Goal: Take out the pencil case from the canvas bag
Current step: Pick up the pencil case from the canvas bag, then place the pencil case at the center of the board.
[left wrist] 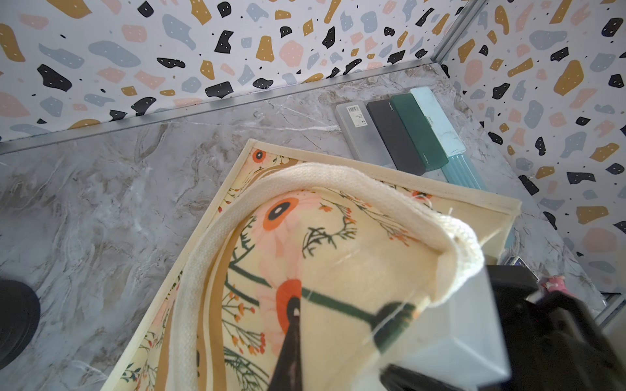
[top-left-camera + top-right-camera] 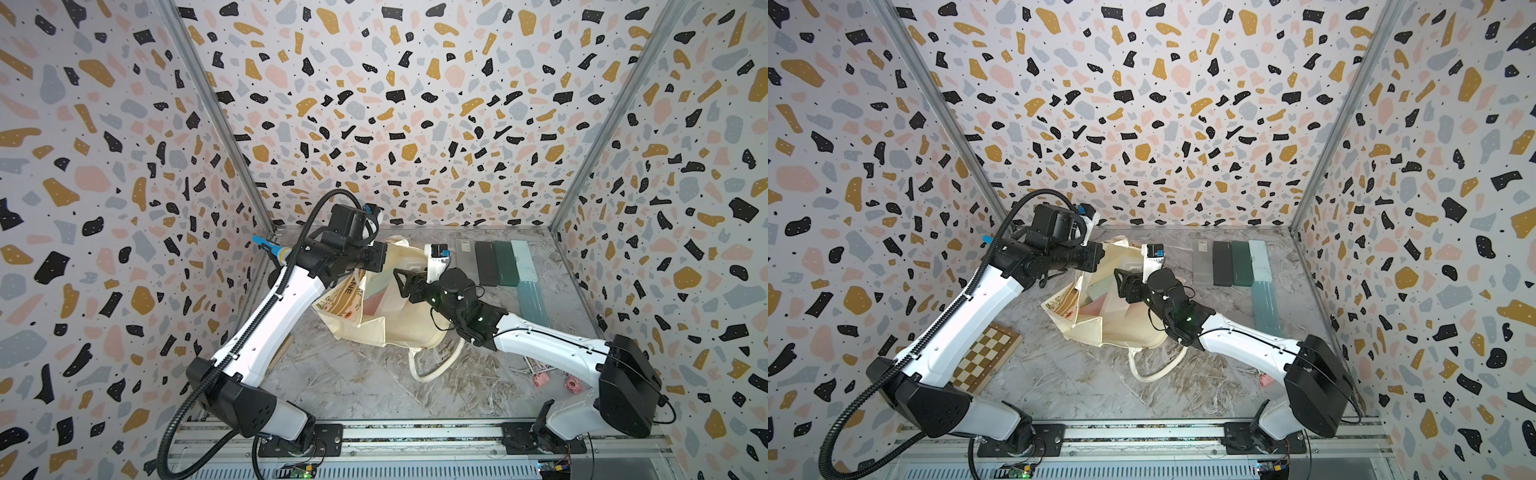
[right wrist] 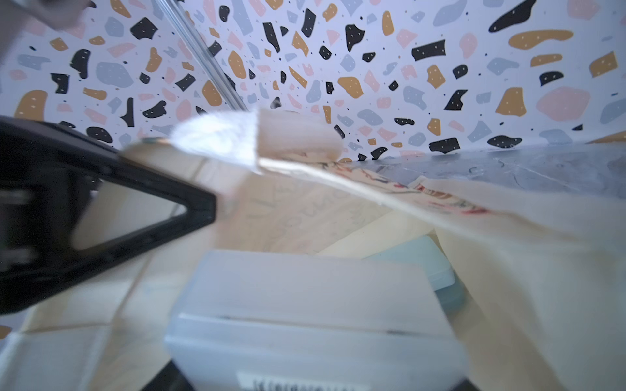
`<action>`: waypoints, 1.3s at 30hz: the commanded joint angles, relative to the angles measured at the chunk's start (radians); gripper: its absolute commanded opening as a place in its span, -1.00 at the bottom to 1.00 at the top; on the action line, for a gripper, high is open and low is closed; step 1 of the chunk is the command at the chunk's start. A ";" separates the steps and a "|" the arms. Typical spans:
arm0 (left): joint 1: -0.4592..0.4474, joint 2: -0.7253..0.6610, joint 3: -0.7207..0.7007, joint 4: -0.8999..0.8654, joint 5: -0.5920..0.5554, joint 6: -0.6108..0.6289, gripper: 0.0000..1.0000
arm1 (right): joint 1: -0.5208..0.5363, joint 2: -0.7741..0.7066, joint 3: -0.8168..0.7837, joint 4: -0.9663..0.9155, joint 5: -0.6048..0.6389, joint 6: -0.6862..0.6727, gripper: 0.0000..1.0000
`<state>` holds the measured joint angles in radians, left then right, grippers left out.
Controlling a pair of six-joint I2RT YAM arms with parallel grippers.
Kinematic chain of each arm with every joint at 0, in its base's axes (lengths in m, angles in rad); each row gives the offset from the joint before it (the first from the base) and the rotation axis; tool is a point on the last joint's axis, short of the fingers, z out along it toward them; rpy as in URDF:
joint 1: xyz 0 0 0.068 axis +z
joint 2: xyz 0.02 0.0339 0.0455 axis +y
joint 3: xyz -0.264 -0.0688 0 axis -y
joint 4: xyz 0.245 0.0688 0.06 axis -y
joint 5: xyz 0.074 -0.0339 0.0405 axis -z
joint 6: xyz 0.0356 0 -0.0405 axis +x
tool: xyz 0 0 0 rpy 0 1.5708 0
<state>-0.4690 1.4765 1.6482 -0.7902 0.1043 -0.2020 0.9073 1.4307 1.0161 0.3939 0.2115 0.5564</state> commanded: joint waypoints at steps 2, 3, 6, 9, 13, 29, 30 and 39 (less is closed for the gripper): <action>0.019 0.009 0.052 0.013 0.006 -0.007 -1.00 | -0.001 -0.096 -0.005 0.038 -0.022 -0.096 0.14; 0.022 0.015 0.057 0.008 0.005 -0.007 -1.00 | -0.001 -0.116 -0.006 0.032 -0.027 -0.109 0.14; 0.031 0.032 0.069 -0.005 -0.003 -0.008 -1.00 | -0.002 -0.178 -0.016 0.016 -0.028 -0.145 0.13; 0.046 0.055 0.096 -0.029 -0.023 -0.015 -1.00 | -0.008 -0.242 -0.014 -0.028 -0.028 -0.179 0.13; 0.060 0.098 0.170 -0.083 -0.122 -0.026 -1.00 | -0.030 -0.338 -0.015 -0.107 -0.016 -0.209 0.13; 0.087 0.291 0.577 -0.262 -0.461 0.014 -1.00 | -0.268 -0.618 0.006 -0.588 0.131 -0.243 0.13; 0.087 0.284 0.576 -0.245 -0.434 0.014 -1.00 | -0.291 -0.599 0.019 -0.636 0.130 -0.241 0.13; 0.105 0.139 0.353 0.004 -0.024 -0.031 -1.00 | -0.566 -0.295 0.115 -0.926 -0.134 -0.238 0.12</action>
<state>-0.3599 1.7004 2.0243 -0.9901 -0.0807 -0.2134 0.3935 1.0756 1.0966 -0.3878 0.1932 0.3271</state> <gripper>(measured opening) 0.047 0.725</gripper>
